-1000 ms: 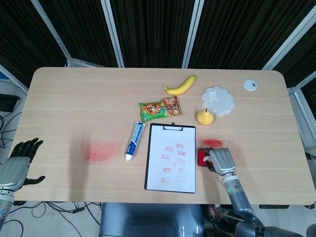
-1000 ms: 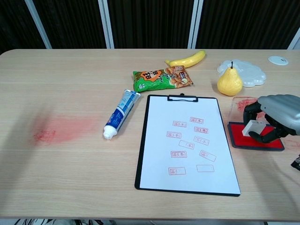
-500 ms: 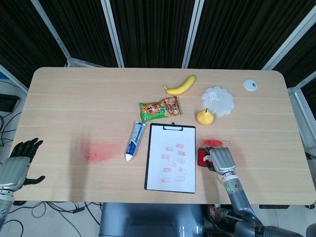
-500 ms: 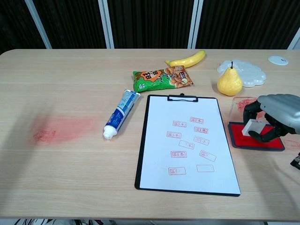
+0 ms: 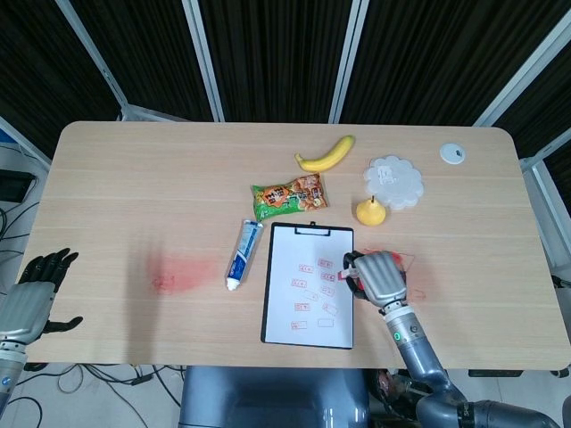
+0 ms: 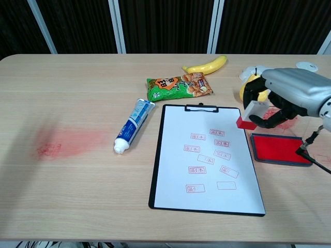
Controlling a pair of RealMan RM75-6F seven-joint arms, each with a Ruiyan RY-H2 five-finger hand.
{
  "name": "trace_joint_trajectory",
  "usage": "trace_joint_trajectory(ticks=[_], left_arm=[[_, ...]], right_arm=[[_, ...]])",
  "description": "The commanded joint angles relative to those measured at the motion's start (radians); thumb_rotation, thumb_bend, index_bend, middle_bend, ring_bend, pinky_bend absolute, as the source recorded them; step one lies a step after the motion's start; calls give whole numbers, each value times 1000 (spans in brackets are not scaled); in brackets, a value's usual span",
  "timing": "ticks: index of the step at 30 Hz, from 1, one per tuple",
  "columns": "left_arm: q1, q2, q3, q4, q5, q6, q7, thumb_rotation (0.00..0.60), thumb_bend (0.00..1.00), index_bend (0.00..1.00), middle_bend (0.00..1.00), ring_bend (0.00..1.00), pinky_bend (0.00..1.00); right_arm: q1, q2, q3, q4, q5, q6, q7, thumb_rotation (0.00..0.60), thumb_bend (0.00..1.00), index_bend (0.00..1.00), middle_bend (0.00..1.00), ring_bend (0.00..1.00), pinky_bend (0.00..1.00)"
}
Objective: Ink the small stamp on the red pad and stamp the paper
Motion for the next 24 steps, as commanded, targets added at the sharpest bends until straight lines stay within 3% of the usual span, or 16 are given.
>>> trace_joint_trajectory(ticks=[1, 12, 24], left_arm=[[-1, 2, 1, 0, 1, -2, -3, 600, 16, 0, 0, 0, 0], [-8, 10, 4, -1, 8, -18, -28, 600, 16, 0, 0, 0, 0], [-11, 16, 1, -4, 3, -25, -51, 600, 16, 0, 0, 0, 0]], right_arm=[[26, -19, -3, -47, -2, -9, -54, 600, 811, 920, 860, 882, 893], [91, -218, 7, -4, 123, -22, -256, 600, 810, 920, 860, 881, 893], [137, -363, 17, 96, 169, -12, -302, 600, 810, 920, 860, 882, 893]])
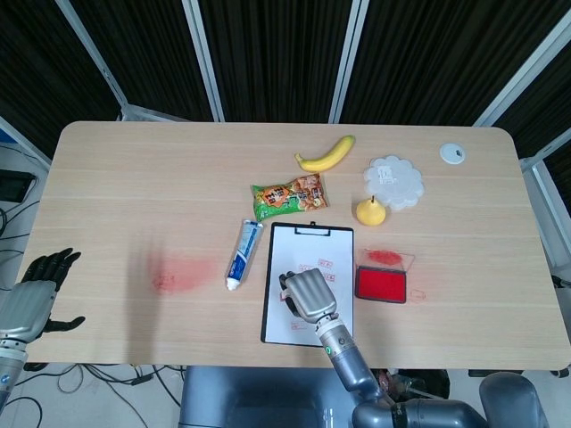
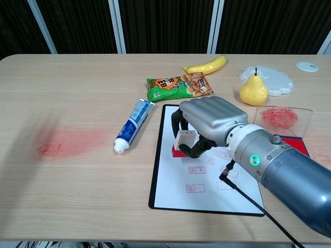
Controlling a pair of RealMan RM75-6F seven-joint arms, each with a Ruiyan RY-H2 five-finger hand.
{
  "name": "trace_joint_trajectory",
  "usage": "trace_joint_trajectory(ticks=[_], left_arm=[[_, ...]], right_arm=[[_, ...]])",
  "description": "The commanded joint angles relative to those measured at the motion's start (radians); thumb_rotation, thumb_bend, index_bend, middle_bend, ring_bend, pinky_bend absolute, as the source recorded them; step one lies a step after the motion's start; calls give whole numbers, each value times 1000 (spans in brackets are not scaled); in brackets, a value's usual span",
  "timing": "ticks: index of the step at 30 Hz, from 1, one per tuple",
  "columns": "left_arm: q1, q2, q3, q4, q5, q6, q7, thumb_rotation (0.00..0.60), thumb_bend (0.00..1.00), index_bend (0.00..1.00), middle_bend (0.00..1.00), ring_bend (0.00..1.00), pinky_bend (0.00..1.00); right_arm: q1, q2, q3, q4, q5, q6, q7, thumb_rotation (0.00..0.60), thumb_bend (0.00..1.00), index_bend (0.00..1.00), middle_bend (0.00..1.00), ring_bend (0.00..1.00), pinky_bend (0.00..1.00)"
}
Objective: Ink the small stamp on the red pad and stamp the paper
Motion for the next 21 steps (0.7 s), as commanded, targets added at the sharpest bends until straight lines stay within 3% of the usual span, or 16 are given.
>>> trace_joint_trajectory(ticks=[1, 21], left_arm=[[-1, 1, 0, -1, -1, -1, -2, 600, 16, 0, 0, 0, 0], [-5, 8, -3, 0, -6, -8, -19, 600, 16, 0, 0, 0, 0]], right_arm=[[10, -24, -1, 23, 5, 3, -6, 600, 810, 920, 860, 882, 893], [32, -82, -18, 124, -7, 7, -20, 600, 809, 920, 860, 882, 893]])
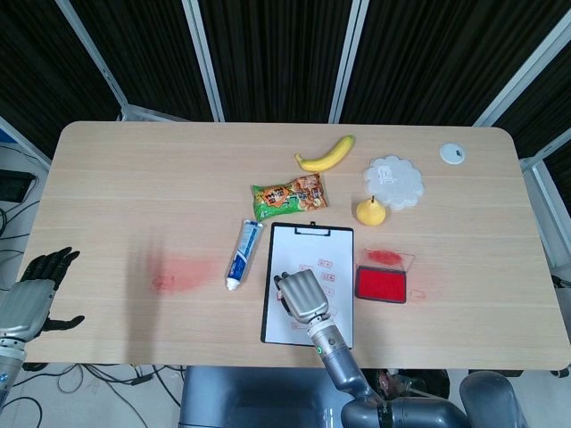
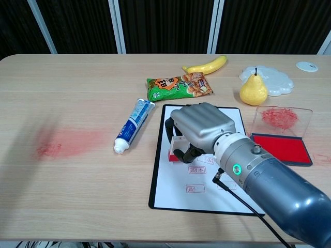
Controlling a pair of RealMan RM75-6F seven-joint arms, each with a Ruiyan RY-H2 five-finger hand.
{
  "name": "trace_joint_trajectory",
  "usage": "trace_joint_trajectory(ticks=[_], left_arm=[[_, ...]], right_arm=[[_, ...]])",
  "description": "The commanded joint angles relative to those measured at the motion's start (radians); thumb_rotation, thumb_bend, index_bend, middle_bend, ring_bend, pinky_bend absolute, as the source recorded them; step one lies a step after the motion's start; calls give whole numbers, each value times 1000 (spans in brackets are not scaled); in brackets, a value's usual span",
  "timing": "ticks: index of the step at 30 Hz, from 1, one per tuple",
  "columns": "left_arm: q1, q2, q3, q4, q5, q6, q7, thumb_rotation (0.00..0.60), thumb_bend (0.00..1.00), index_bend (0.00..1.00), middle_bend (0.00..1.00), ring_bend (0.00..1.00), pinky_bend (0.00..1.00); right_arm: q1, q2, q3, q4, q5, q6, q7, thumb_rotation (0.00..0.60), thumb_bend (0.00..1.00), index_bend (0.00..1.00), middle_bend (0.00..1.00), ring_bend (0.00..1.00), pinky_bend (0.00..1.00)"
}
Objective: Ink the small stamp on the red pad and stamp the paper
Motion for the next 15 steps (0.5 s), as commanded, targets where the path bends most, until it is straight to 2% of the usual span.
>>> trace_joint_trajectory(ticks=[1, 15], left_arm=[[0, 1, -1, 0, -1, 0, -1, 600, 16, 0, 0, 0, 0], [-2, 5, 0, -1, -2, -5, -10, 600, 16, 0, 0, 0, 0]], right_arm=[[1, -4, -2, 6, 0, -1, 0, 600, 809, 920, 860, 882, 893], [-3, -18, -9, 36, 4, -4, 3, 600, 810, 920, 860, 882, 893]])
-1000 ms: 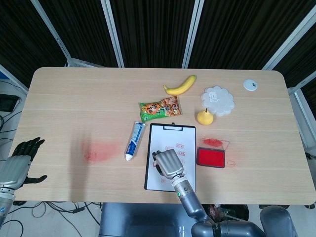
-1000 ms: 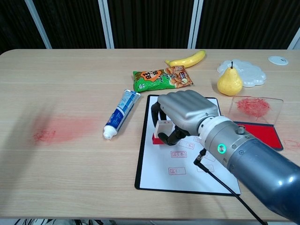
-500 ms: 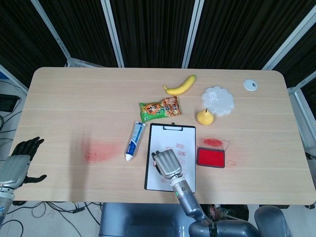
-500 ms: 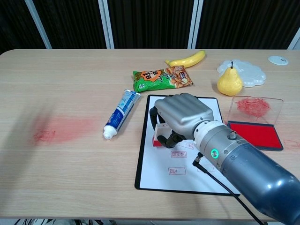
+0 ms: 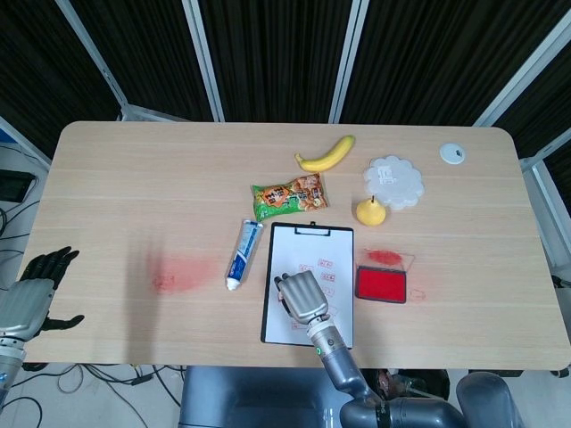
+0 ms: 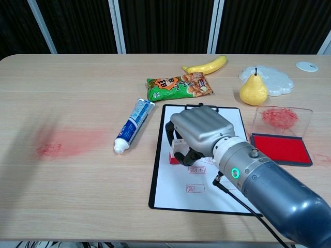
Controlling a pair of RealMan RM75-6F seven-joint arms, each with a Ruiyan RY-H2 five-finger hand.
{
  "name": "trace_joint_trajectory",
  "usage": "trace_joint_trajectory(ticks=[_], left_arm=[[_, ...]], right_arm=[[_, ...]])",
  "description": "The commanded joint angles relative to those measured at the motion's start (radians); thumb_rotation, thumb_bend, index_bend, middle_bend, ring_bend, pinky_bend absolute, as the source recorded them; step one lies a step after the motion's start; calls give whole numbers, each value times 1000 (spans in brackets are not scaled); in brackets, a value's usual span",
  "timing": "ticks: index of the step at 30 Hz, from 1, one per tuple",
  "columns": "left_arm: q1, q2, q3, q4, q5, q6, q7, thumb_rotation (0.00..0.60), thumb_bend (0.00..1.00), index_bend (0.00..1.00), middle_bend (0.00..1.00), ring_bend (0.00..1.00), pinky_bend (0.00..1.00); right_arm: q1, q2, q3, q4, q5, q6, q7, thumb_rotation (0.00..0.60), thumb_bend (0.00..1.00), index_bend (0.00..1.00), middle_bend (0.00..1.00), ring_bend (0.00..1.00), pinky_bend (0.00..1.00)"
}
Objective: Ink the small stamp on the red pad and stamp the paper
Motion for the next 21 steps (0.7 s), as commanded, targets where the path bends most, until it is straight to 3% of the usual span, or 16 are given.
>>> trace_joint_trajectory(ticks=[1, 21], left_arm=[[0, 0, 1, 0, 1, -1, -2, 600, 16, 0, 0, 0, 0], [-3, 4, 3, -2, 3, -6, -10, 600, 16, 0, 0, 0, 0]], right_arm=[[-2, -1, -3, 6, 0, -2, 4, 600, 810, 920, 860, 882, 893], [-17, -24, -30, 41, 3, -16, 4, 600, 810, 923, 861, 882, 893]])
